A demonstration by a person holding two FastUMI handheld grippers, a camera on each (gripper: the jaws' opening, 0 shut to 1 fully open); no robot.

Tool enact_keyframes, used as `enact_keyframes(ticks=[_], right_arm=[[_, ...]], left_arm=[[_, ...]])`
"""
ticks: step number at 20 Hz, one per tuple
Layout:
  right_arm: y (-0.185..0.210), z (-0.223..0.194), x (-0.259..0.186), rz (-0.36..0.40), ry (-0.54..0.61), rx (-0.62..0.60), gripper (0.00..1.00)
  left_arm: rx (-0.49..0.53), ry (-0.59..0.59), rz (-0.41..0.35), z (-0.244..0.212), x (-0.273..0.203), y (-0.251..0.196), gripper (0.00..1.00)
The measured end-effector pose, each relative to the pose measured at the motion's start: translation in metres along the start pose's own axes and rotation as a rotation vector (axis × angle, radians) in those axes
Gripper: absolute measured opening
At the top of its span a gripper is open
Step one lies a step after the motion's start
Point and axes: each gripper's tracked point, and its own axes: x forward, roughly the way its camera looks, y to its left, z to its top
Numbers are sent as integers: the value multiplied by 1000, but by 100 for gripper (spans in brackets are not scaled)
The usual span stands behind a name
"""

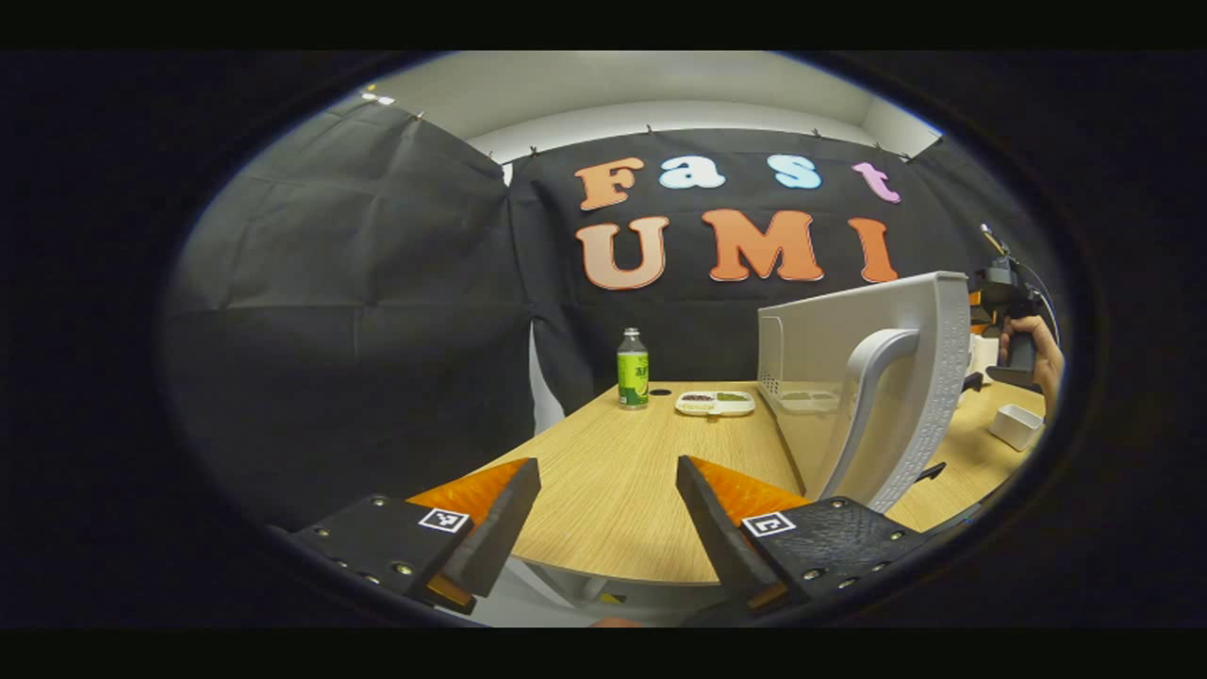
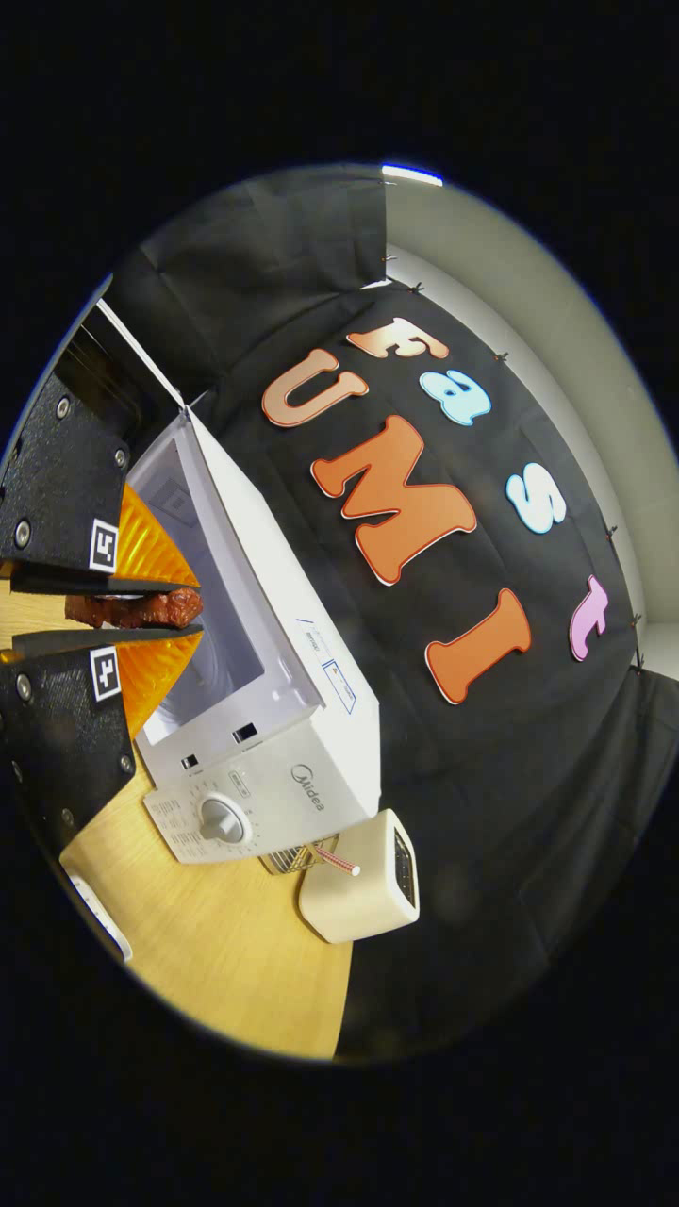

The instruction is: Open the microwave oven with the left hand, put the food in, and close the microwave oven.

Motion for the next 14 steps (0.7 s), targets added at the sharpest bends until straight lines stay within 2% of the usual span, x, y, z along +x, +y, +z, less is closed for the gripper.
enact_keyframes(ticks=[14], right_arm=[[-4, -57, 110, -118, -83, 178, 14]], left_arm=[[6, -17, 2, 3, 9, 2, 90]])
